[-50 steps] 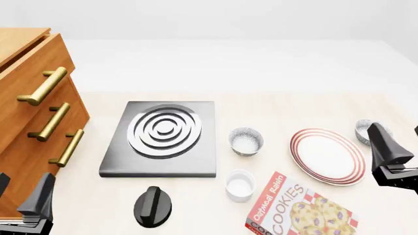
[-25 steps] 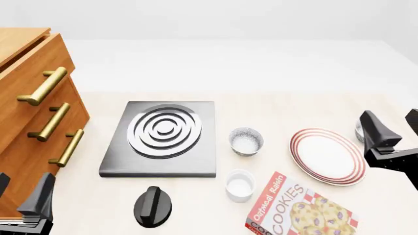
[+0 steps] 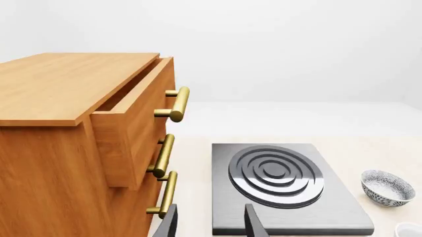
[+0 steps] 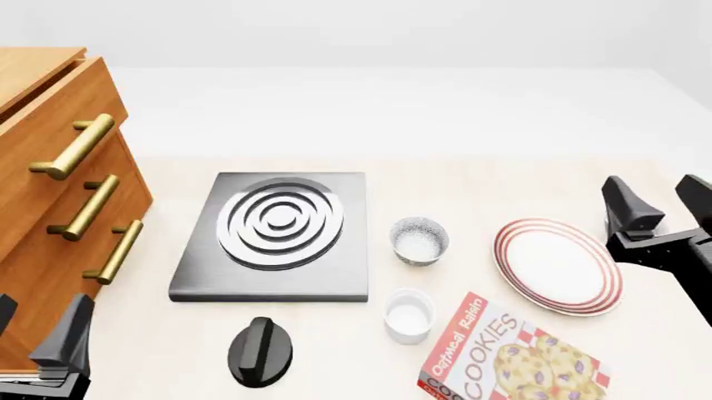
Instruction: Pick the akita bowl next to the plate and place it on the plate.
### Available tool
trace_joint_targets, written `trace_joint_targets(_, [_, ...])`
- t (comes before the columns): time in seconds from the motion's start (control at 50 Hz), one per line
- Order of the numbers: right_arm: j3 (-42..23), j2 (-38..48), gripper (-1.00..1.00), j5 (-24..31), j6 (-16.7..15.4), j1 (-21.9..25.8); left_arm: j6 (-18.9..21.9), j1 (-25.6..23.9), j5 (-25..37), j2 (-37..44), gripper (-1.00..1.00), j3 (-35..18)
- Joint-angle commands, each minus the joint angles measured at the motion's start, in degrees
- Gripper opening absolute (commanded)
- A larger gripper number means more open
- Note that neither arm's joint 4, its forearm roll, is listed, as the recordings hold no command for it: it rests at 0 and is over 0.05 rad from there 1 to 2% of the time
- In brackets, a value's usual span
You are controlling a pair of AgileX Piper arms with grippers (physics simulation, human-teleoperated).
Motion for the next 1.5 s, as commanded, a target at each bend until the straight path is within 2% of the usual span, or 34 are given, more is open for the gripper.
trace_joint_targets(0.02, [-0.8,3.8,1.0,-2.2,0.0,-0.8,0.0,0.0,0.0,0.0,1.0,0.0])
trace_joint_targets(0.74, [-4.4,15.2,1.0,-7.5,-1.8,-2.6,0.0,0.0,0.0,0.0,1.0,0.0])
trace_joint_targets(1.5, [-8.7,25.0,1.0,-10.6,-3.5,-5.0,0.0,0.0,0.0,0.0,1.0,0.0])
